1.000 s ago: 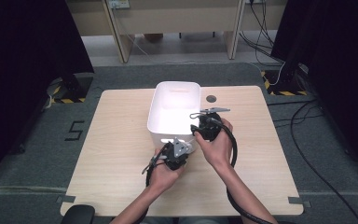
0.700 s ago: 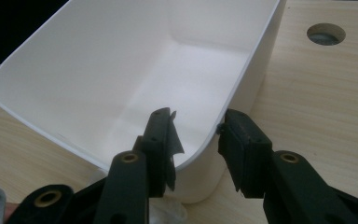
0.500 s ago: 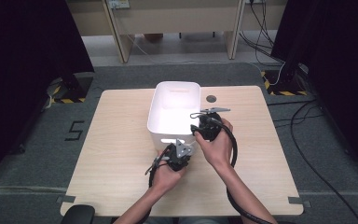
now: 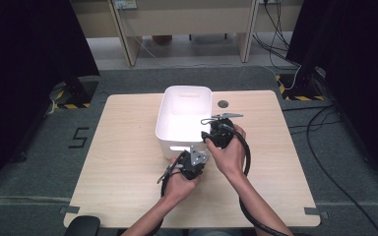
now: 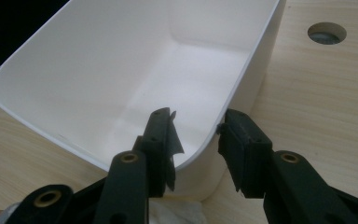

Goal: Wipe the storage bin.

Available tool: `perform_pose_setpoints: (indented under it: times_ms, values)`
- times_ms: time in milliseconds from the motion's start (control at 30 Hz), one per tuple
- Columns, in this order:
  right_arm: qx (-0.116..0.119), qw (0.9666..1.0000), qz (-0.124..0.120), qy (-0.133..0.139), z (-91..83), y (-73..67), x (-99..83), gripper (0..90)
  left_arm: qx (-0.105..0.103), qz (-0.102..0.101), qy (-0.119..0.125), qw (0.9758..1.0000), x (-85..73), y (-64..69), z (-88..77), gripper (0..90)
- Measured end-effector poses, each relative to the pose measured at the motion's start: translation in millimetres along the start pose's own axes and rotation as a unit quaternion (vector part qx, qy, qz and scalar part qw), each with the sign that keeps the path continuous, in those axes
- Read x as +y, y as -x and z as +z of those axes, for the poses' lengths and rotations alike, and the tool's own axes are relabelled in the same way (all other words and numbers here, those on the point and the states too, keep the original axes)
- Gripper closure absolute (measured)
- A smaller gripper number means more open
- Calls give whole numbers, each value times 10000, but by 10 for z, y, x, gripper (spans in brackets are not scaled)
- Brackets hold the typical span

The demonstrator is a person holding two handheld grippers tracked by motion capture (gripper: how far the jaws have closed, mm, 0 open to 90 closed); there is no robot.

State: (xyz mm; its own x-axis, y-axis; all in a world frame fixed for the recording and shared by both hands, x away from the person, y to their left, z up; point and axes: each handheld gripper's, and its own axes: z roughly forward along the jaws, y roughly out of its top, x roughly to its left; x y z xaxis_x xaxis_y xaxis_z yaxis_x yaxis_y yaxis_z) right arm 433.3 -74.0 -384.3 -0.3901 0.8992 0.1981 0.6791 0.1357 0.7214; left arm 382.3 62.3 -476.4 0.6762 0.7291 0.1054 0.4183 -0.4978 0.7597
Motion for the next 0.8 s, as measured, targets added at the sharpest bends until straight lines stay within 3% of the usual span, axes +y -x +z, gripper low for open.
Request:
perform_pose_setpoints:
  times_ms: [533, 800]
  values:
    - [11, 10000, 18, -72, 1, 4, 16, 628, 49, -54, 390, 9992, 177, 13, -239, 793]
    - [9, 9999, 7, -108, 3, 6, 25, 627, 57, 61, 540, 9985, 280, 36, -334, 793]
